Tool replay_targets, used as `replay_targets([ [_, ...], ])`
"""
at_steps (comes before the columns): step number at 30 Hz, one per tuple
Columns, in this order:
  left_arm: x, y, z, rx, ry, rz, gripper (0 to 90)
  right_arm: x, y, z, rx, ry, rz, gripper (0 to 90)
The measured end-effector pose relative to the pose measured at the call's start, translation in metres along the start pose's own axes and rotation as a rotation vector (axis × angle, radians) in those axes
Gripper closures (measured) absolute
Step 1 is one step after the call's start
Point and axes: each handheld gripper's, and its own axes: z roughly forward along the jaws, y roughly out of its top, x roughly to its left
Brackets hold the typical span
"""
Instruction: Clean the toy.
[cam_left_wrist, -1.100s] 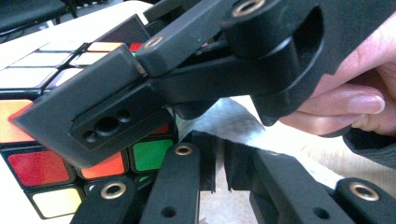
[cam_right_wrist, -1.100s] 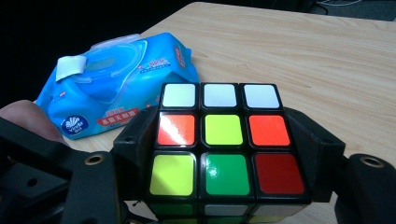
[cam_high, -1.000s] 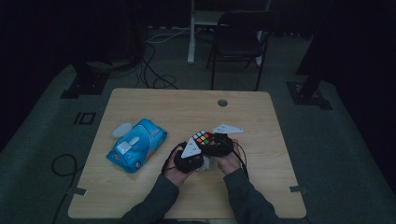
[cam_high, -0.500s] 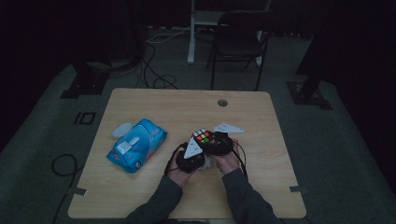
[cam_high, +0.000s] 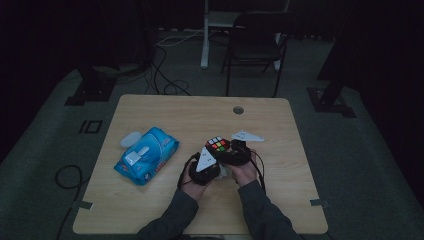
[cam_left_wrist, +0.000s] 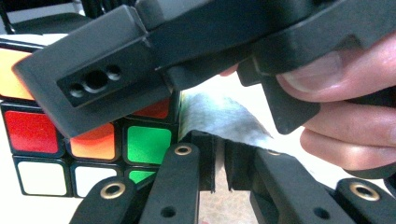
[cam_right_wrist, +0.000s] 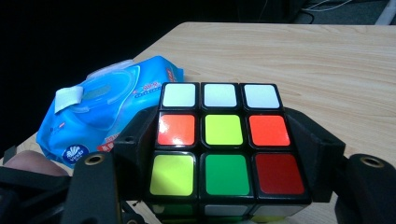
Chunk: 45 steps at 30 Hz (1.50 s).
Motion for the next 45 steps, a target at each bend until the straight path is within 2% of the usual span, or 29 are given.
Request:
replay_targets([
  [22,-0.007,0.003,-0.011,-0.052,0.046,0.023,84.6,-0.006,-0.001,-0.003,-0.009,-0.021,0.011,33.9],
  [27,-0.006,0.005,-0.011,-0.050,0.036,0.021,84.6,-0.010,-0.001,-0.004,-0.010,-0.026,0.029,33.9],
  [34,-0.005,0.006,-0.010,-0.052,0.025,0.020,84.6,-0.009,-0.002,-0.005,-0.009,-0.026,0.026,33.9],
  [45,-0.004,0.003,-0.006,-0.026,0.008,0.029,84.6,-0.011,-0.004,-0.005,-0.009,-0.031,0.041,33.9],
])
